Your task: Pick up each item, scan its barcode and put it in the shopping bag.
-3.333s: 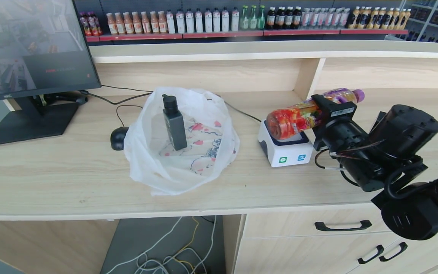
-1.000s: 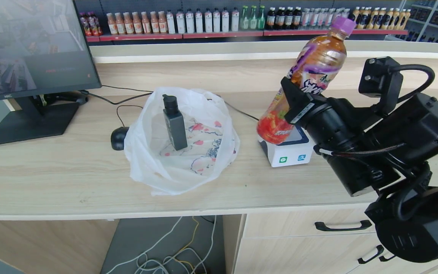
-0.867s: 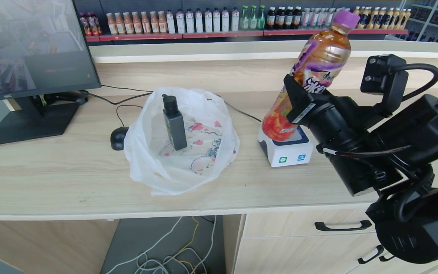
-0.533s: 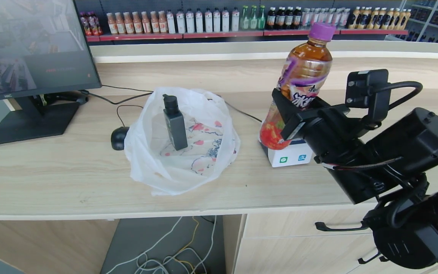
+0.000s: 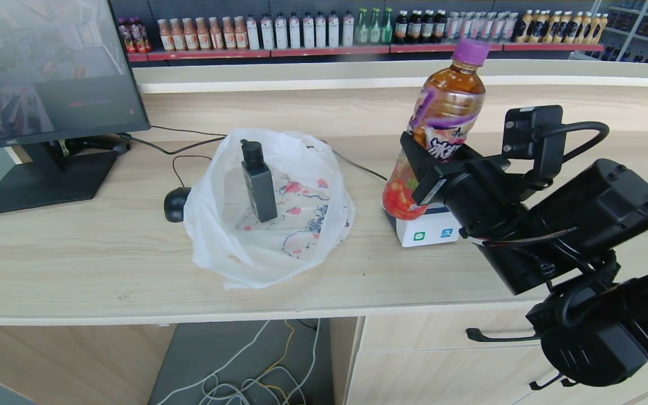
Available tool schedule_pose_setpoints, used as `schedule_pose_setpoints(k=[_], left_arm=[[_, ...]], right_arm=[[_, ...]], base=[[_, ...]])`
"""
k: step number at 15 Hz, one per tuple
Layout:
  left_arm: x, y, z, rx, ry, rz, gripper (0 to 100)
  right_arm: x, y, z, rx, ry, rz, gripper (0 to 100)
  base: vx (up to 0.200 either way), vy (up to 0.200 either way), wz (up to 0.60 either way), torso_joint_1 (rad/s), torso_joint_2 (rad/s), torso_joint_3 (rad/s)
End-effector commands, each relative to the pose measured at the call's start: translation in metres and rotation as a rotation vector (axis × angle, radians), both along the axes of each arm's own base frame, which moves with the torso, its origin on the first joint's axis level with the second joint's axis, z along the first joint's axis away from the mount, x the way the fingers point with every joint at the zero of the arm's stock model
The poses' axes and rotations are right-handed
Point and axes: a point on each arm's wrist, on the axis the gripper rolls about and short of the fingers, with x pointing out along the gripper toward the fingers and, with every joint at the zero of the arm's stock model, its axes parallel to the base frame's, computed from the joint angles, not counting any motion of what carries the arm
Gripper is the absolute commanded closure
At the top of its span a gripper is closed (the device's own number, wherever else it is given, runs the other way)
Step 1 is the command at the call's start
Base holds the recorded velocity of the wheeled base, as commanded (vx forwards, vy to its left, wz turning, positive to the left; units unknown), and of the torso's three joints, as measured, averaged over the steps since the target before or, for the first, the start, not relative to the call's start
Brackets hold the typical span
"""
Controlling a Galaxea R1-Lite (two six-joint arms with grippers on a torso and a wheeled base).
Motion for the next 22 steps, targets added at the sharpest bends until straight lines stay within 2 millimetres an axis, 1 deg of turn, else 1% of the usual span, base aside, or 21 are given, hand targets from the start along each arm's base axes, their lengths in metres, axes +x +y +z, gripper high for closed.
schedule_pose_setpoints(k=[1, 9, 15, 19, 22], left_arm=[[0.000, 0.000, 0.000, -0.002, 0.000, 0.001, 0], [0.000, 0.000, 0.000, 0.002, 0.000, -0.001, 0], [0.000, 0.000, 0.000, -0.002, 0.000, 0.001, 0], [0.000, 0.000, 0.000, -0.002, 0.000, 0.001, 0], [0.000, 0.000, 0.000, -0.002, 0.000, 0.001, 0]], right_arm=[[0.004, 0.003, -0.002, 0.001, 0.002, -0.001, 100], [0.003, 0.002, -0.004, 0.012, 0.015, 0.007, 100], [0.002, 0.001, -0.007, 0.003, 0.027, 0.006, 100], [0.004, 0.011, -0.014, -0.008, 0.041, 0.026, 100], [0.018, 0.021, -0.021, -0.007, 0.043, 0.027, 100]], base=[[0.000, 0.200, 0.00, 0.007, -0.01, 0.002], [0.000, 0.200, 0.00, 0.005, 0.00, 0.004], [0.000, 0.000, 0.00, 0.000, 0.00, 0.000], [0.000, 0.000, 0.00, 0.000, 0.00, 0.000], [0.000, 0.000, 0.00, 0.000, 0.00, 0.000]])
